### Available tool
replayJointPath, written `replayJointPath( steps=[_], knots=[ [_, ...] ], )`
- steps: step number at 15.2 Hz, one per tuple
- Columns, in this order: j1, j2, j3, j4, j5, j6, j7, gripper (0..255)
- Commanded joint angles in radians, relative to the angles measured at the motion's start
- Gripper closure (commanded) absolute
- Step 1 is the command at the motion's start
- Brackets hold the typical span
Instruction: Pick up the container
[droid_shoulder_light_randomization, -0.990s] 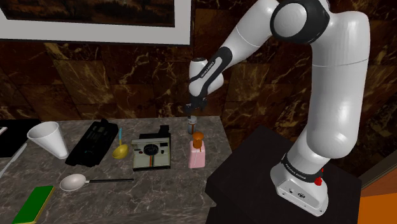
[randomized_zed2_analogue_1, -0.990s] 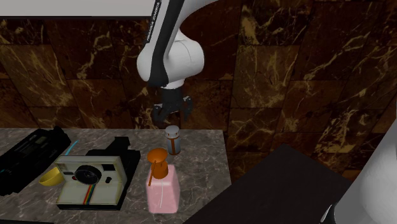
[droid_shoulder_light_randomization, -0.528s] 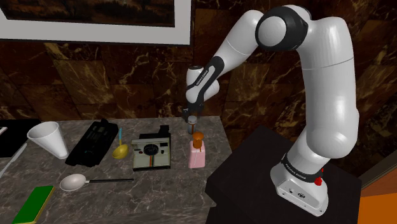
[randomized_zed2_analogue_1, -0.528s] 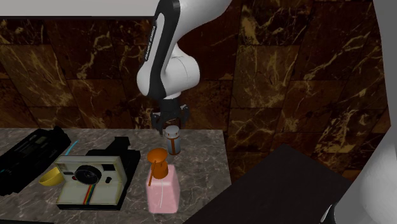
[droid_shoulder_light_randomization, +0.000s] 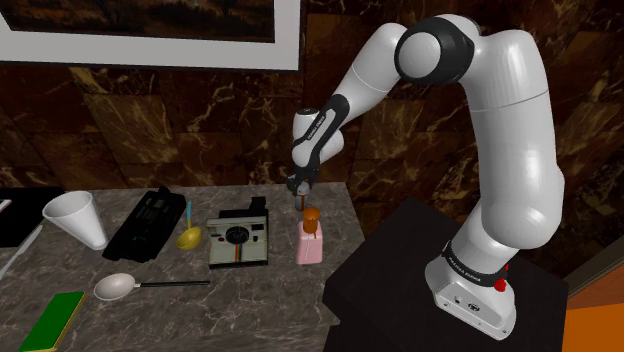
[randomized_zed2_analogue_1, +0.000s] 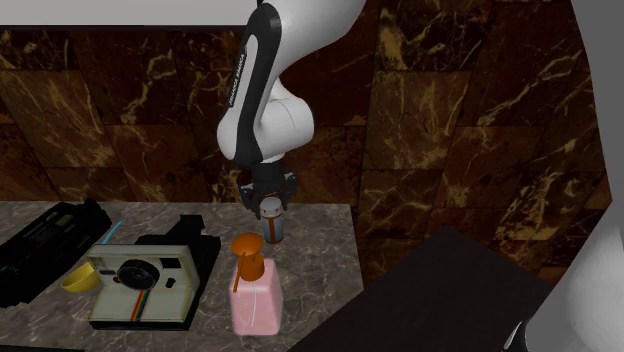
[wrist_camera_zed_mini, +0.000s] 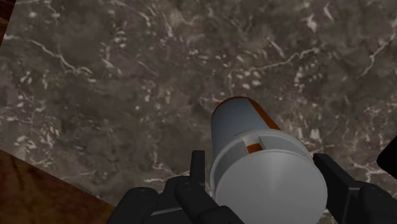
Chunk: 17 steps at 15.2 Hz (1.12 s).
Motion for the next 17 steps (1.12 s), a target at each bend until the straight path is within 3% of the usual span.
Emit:
replayJointPath(
  steps=[1,6,17],
  knots=[
    [0.0,0.002,0.0,-0.001,0.0,0.0,0.0,255],
    [0.0,0.003,0.0,0.002,0.0,-0.001,-0.001,255],
    [0.0,-0.133,0.0,-0.031,0.0,-0.105,-0.001,255]
  ],
)
